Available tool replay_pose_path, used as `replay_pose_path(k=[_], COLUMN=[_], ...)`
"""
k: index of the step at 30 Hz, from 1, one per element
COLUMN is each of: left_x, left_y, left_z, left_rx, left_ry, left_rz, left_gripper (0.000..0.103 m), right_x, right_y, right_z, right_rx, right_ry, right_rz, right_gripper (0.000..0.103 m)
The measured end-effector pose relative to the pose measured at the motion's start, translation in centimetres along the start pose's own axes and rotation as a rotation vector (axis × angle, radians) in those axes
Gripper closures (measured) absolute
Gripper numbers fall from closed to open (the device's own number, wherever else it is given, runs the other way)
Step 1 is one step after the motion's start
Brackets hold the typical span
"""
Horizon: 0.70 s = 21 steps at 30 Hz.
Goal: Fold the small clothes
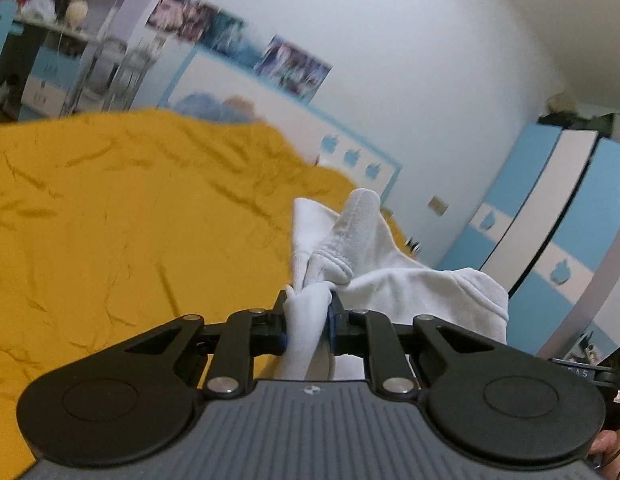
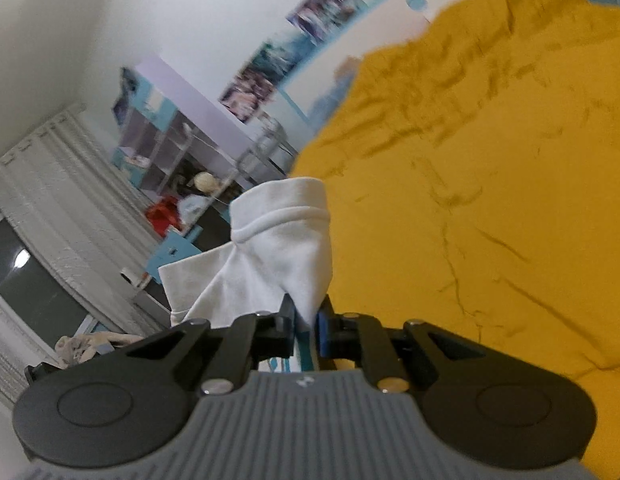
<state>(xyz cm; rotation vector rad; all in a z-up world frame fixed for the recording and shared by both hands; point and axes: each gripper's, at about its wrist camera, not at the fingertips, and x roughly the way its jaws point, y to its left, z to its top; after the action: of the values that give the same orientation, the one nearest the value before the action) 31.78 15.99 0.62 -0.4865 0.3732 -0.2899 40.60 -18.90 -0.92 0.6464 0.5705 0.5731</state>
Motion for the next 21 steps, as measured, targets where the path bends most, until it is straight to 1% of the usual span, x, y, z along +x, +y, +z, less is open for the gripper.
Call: replay_pose_path(k=[4, 7, 10, 13, 16, 19, 21], left_x=[-4.4, -6.2, -8.1, -9.2, -9.4, -8.8, -8.3], left_y=[-3.8, -6.4, -8.6, -10.1, -10.8, -10.4, -9.9], left_z=[0.0, -0.1, -0.5, -1.2, -2.0, -3.3, -4.3], left_rx=[0.028, 0.034, 0.044, 0.061, 0.045, 0.033, 0.037], left_ry=[-0.061, -0.098, -0.11, -0.083, -0.027, 0.019, 0.049], left_rz=[-0.051, -0.099, -0.145, -0.172, -0.191, -0.198, -0.187], left_gripper=[0.085, 0.085, 0.085, 0.085, 0.085, 0.085, 0.086], right_x=[-5.9, -10.7, -15.0, -18.7, -22.2, -24.3, -24.1], right_y=[3.3, 5.5, 6.9, 7.4, 7.1, 6.2, 5.0], right_z=[-0.3, -0.4, -0.9, -1.6, -2.8, -4.2, -4.9], right_rx=[-0.058, -0.097, -0.102, -0.1, -0.077, -0.049, -0.033], right_ry=[-0.069, -0.115, -0.133, -0.141, -0.134, -0.123, -0.107], right_rz=[0.025, 0.031, 0.014, -0.003, -0.02, -0.042, -0.071], right_gripper=[0.097, 0.097, 0.097, 0.097, 0.097, 0.097, 0.097])
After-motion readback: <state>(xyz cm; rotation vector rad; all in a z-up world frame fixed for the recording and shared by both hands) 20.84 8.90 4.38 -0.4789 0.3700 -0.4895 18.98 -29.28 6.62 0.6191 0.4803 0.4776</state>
